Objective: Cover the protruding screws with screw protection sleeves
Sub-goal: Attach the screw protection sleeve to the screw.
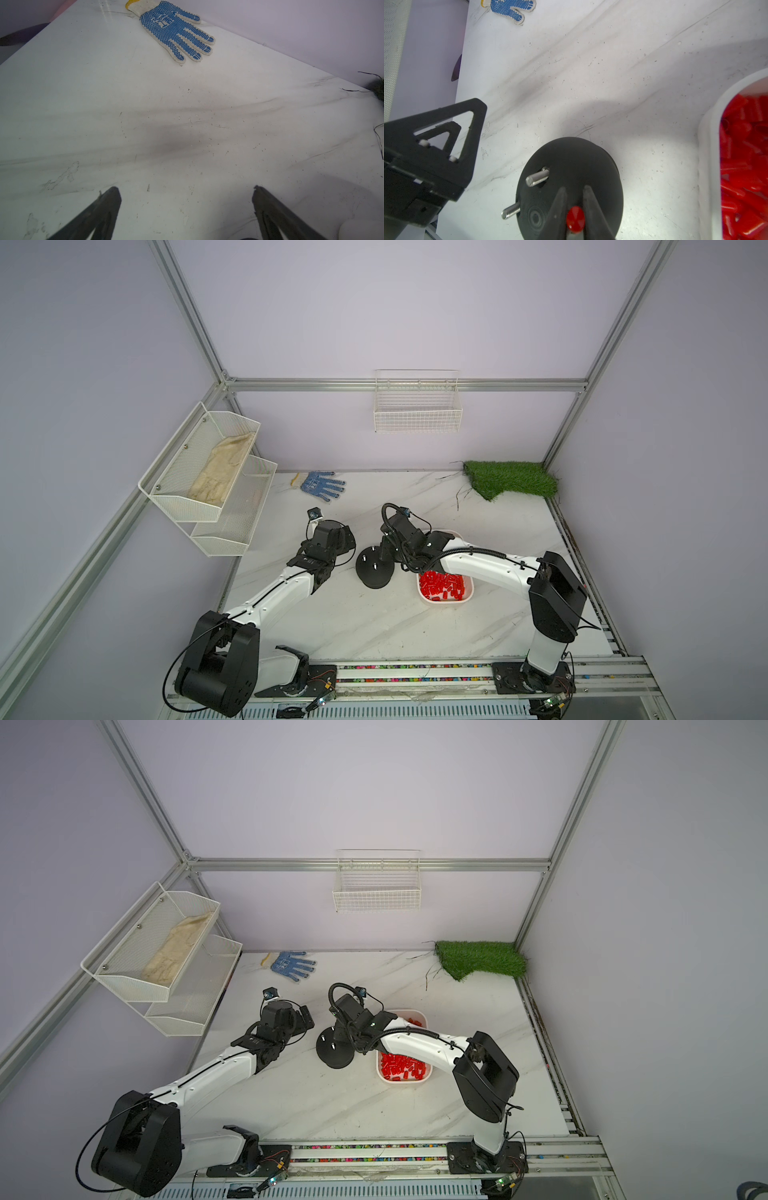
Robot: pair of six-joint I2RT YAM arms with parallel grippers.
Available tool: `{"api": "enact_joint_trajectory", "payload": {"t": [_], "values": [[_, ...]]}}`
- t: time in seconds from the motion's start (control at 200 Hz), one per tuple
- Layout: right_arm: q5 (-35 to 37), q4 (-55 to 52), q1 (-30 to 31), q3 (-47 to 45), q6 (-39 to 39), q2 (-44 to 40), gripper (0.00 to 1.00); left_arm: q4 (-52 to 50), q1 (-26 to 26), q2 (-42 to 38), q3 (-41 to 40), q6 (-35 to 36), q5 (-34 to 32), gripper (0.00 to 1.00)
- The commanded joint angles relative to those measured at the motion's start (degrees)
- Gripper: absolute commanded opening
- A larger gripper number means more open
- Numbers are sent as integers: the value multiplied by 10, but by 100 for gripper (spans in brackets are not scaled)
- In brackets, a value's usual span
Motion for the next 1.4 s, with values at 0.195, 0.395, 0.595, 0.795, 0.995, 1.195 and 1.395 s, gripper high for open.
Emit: {"api": "enact_joint_trajectory", "payload": {"t": [0.195,0.395,0.595,0.795,0.995,1.195,1.395], "values": [[26,-8,10,26,6,-14,17,8,-3,-12,22,-3,-8,100],[28,-15,12,28,6,-11,17,8,-3,-12,21,-4,-8,100],[38,-25,16,29,6,-17,17,8,-3,-13,21,-4,-9,100],[44,-24,20,30,7,-19,17,8,-4,-13,21,-6,-9,100],[46,-25,25,32,8,-21,17,9,-4,-15,19,-6,-9,100],[50,-47,29,37,9,-21,17,8,-4,-18,18,-6,-11,100],[58,-54,33,35,6,-10,17,9,-3,-22,14,-7,-13,100]]}}
